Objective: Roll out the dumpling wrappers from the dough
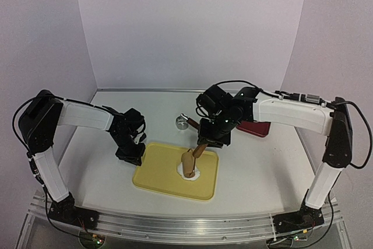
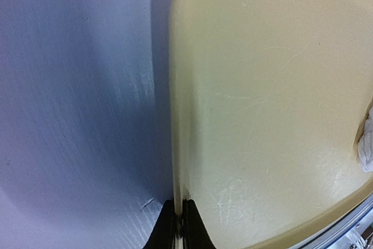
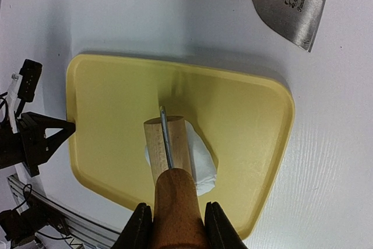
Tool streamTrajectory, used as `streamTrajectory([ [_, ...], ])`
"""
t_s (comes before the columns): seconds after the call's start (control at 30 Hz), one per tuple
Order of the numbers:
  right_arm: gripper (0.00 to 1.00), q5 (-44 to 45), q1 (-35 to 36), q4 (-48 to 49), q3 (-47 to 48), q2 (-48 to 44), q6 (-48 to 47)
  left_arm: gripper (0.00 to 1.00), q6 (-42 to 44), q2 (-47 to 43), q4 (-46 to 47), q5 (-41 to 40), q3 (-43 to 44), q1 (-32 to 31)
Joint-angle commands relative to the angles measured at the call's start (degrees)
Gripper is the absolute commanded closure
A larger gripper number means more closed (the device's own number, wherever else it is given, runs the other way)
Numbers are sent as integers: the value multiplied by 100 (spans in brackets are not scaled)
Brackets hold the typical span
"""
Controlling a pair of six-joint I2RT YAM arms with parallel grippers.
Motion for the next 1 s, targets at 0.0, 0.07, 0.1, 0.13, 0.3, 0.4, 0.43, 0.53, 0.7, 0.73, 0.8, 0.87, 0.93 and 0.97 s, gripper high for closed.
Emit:
streamTrajectory([
  [0.0,100,155,288,-1123,-712,1496,-275,100,134,158,31,-327,-239,-1],
  [0.07,100,126,326,-1119,-701,1585,-284,100,128,157,32,-317,-265,-1],
  [0.1,100,118,339,-1114,-700,1627,-289,100,125,153,32,-318,-280,-1],
  [0.13,100,110,350,-1106,-700,1653,-293,100,125,144,32,-318,-294,-1],
  [0.3,100,24,404,-1037,-675,1809,-332,100,116,122,40,-310,-346,-1],
  [0.4,100,-2,426,-1031,-673,1884,-336,100,116,121,40,-310,-352,-1],
  [0.43,100,0,431,-1030,-681,1893,-328,100,113,121,38,-312,-354,-1],
  [0.53,100,38,442,-1029,-723,1873,-276,100,98,112,32,-319,-363,-1],
  [0.7,100,183,462,-1099,-801,1774,-147,100,79,79,25,-347,-412,-1],
  [0.73,100,235,462,-1130,-816,1753,-123,100,74,71,23,-357,-420,-1],
  [0.8,100,324,470,-1191,-815,1687,-82,100,72,56,14,-378,-422,2],
  [0.87,100,424,481,-1255,-815,1617,-38,100,69,48,3,-395,-409,6],
  [0.93,100,449,485,-1288,-791,1541,-24,100,72,40,-13,-414,-388,8],
  [0.97,100,508,484,-1316,-751,1509,-28,100,72,36,-17,-418,-384,8],
])
